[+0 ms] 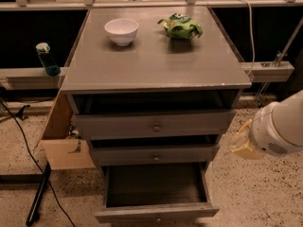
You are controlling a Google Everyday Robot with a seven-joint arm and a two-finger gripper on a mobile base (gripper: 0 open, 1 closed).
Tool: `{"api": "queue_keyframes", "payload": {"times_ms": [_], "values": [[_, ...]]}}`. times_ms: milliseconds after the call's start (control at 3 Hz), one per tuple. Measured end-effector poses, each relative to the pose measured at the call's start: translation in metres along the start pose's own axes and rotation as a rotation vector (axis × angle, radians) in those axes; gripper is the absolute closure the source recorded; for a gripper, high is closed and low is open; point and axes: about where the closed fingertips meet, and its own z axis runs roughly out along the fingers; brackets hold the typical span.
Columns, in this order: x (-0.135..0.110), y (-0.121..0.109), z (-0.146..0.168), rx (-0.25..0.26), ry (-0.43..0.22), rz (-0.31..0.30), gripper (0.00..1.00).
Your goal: Close bottom drawer
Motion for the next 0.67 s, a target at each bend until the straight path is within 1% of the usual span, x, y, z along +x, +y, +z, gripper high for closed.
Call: {"api": "queue_keyframes", "payload": {"times_ms": [333,667], "values": [[0.016,0.019,0.029,-0.046,-0.050,0.016,1.00],[0.048,0.050,0.088,-0.093,-0.161,0.043,1.00]]}}
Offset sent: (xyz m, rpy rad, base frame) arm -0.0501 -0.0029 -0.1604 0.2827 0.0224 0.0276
